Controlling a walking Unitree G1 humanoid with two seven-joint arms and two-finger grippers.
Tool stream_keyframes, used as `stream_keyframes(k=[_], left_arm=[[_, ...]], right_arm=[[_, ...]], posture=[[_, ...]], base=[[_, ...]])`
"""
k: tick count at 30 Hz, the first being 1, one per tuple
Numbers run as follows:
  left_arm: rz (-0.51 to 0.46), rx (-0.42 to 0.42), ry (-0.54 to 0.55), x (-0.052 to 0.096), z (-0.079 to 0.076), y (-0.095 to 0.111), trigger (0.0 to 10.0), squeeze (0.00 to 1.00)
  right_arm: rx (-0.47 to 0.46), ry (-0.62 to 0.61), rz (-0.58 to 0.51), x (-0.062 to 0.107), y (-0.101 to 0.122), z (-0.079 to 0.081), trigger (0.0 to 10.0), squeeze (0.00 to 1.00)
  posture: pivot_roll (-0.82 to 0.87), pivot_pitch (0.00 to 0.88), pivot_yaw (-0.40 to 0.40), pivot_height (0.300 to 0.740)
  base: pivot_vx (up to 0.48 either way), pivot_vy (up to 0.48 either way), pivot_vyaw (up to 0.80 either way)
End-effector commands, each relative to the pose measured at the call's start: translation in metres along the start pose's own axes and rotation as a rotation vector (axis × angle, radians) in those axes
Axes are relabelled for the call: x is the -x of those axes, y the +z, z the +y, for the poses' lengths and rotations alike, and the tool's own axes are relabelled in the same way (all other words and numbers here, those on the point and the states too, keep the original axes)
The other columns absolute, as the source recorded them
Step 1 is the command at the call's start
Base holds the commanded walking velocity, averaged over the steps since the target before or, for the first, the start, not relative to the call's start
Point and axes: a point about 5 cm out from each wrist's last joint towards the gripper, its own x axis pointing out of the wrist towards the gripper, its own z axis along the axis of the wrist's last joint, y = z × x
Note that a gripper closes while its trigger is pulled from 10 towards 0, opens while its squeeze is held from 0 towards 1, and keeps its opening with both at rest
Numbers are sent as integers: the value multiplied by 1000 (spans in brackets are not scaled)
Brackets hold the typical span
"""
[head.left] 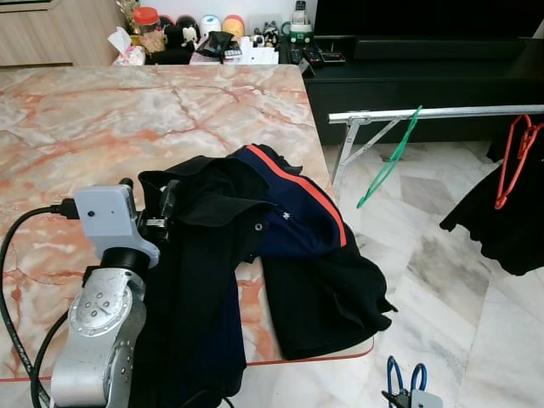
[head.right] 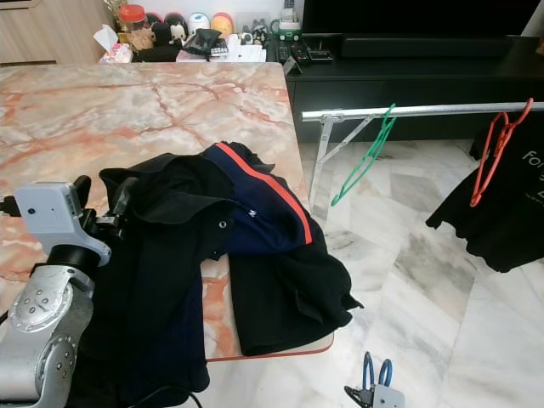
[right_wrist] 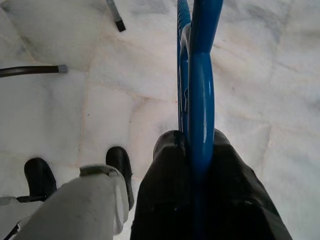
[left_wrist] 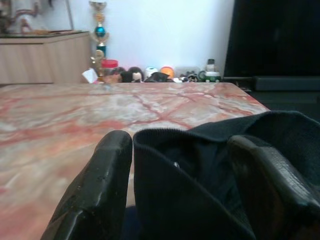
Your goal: Hang hanger
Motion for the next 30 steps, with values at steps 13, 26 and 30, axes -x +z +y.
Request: stream_keyframes(k=[13, 26, 30], left_arm=[[3, 6, -6, 2, -1, -1, 10000, 0], [-4, 10, -4, 2, -1, 0, 10000, 0], [-4, 8, -4, 3, -1, 0, 10000, 0]], right_arm=[[-36, -20, -8, 1, -1, -4, 10000, 0], [-35, -32, -11, 1, -1, -8, 10000, 0], [-40, -33, -3, 1, -2, -8, 10000, 0]], posture=[[99, 178, -40, 740], [99, 178, -42, 740], [97, 177, -42, 740]], base=[[0, -219, 369], [0, -468, 0], [0, -480, -600]])
